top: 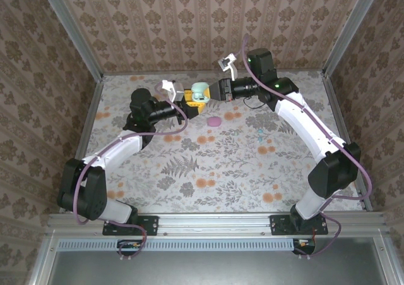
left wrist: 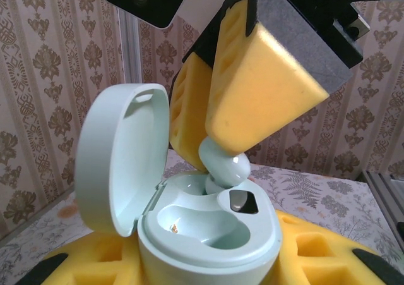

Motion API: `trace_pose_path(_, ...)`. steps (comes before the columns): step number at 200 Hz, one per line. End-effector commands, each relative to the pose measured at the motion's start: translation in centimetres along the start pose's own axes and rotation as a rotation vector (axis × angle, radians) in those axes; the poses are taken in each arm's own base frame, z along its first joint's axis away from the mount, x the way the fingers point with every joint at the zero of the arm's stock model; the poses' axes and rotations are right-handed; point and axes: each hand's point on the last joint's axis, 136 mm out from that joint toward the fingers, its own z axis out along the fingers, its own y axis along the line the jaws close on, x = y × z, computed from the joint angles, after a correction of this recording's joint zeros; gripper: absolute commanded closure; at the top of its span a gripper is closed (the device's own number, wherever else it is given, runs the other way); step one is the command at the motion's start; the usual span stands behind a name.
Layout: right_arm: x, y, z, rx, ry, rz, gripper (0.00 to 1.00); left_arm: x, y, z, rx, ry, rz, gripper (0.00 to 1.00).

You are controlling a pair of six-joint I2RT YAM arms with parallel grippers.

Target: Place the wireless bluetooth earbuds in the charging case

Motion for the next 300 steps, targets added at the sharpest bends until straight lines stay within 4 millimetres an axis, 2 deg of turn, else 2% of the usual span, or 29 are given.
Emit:
trace_pose_path(1,0.1,0.0,-0.5,0.054,0.002,-0.001,0.71,-2.9,-0.7,0.3,0.033,-0.065,0.081,0.76)
trace_pose_path(56,-0.2,0.2,-0.9,0.065,-0.011,-0.004,0.69,-2.8,-0.7,0.3,0.033,-0.064,0.079,0.76)
trace_pose_path(117,-0.9,0.9,-1.4,0.069,-0.042,-0.008,0.62,-2.6,-0.6,0.4,0.032,-0.061,0.077,0.76)
trace_pose_path(169,-1.3,1.6,-1.7,0.056,-0.054,-0.003,0.66,-2.5,-0.6,0.4,0.032,-0.056,0.076,0.76)
trace_pose_path(233,-1.4,2.3,-2.1,0.051,-0.061,-0.007,0.6,-2.3,-0.5,0.5,0.03,-0.049,0.074,0.76)
trace_pose_path(279,-1.7,3.0,-2.6,0.049,-0.075,-0.016,0.59,-2.1,-0.2,0.6,0.022,-0.043,0.072,0.76)
trace_pose_path(300,-1.6,2.8,-2.7,0.059,-0.076,-0.008,0.62,-2.1,-0.3,0.6,0.021,-0.043,0.072,0.76)
